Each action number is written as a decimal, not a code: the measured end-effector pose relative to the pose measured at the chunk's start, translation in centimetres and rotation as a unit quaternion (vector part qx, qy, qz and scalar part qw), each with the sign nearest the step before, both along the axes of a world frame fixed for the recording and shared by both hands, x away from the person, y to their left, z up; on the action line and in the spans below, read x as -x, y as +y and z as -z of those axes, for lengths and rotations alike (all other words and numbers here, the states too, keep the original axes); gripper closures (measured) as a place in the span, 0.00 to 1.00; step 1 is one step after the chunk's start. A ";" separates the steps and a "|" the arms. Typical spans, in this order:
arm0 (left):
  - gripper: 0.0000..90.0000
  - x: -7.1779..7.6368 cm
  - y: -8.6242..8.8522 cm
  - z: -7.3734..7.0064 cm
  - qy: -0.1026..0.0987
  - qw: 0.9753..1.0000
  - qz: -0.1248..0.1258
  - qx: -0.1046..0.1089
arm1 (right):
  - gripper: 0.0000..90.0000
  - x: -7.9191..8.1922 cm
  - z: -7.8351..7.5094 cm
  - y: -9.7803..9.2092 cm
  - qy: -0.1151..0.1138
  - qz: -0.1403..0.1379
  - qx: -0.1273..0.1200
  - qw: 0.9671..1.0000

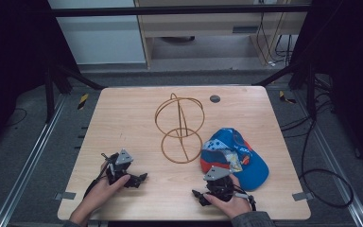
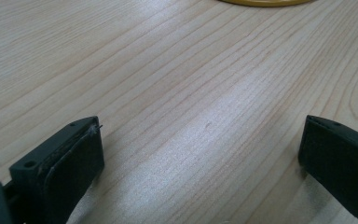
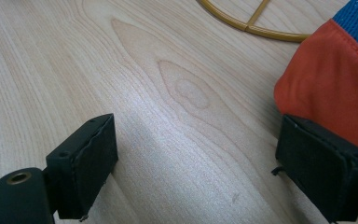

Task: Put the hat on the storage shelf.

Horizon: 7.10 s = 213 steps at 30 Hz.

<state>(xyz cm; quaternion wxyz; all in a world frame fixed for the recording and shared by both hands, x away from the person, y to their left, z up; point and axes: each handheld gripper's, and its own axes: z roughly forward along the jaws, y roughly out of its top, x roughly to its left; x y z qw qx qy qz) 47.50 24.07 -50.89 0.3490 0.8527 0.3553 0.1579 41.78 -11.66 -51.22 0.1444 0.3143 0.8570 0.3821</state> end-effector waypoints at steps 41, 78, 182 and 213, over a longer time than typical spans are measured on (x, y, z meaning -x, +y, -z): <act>0.00 0.2 0.0 0.0 0.000 1.000 -0.002 0.002 | 0.31 -3.2 -10.4 -10.1 0.015 0.133 0.071 0.988; 0.00 0.2 0.1 0.0 0.000 1.000 0.001 0.001 | 0.50 -9.3 -10.0 -9.3 0.136 0.091 0.106 0.981; 0.00 0.2 0.1 0.0 -0.001 1.000 -0.001 0.001 | 1.00 -9.5 -33.0 -1.4 -0.096 -0.005 0.020 0.995; 0.00 0.1 0.0 0.0 0.001 1.000 0.001 0.001 | 0.99 -16.1 -29.8 6.7 -0.015 -0.043 0.074 0.996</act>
